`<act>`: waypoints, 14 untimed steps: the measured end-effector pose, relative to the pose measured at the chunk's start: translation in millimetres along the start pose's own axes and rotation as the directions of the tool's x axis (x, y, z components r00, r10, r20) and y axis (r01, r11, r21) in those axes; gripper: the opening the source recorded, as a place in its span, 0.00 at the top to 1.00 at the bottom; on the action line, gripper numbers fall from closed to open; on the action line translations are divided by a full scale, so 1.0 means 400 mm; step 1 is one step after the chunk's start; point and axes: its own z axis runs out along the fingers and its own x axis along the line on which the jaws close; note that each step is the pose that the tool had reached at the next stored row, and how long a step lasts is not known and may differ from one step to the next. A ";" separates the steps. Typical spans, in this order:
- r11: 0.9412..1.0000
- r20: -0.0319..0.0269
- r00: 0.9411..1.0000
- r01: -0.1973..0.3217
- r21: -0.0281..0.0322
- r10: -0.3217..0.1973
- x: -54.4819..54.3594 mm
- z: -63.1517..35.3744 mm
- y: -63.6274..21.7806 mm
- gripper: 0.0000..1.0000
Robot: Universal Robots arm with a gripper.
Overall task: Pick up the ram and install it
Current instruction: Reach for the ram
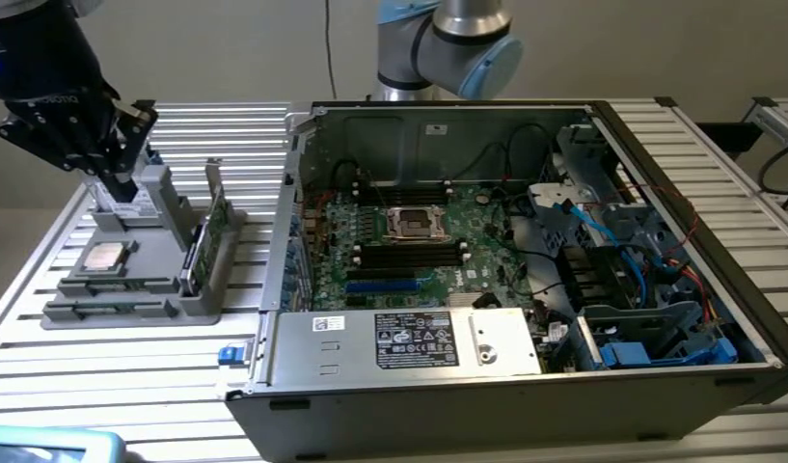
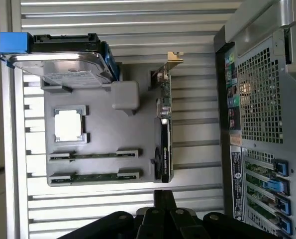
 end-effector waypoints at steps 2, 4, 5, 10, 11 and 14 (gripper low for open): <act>1.000 -0.015 1.000 0.000 0.001 0.000 0.016 0.000 -0.002 0.89; 1.000 -0.030 1.000 -0.001 0.001 0.001 0.030 0.000 -0.004 0.89; 1.000 -0.038 0.999 -0.001 0.001 0.001 0.037 0.000 -0.005 0.89; 1.000 -0.065 0.998 -0.001 -0.001 0.001 0.071 0.004 -0.018 0.89; 1.000 -0.066 0.998 -0.001 -0.002 0.001 0.075 0.007 -0.024 0.89; 1.000 -0.069 0.998 -0.001 -0.004 0.001 0.087 0.019 -0.046 0.89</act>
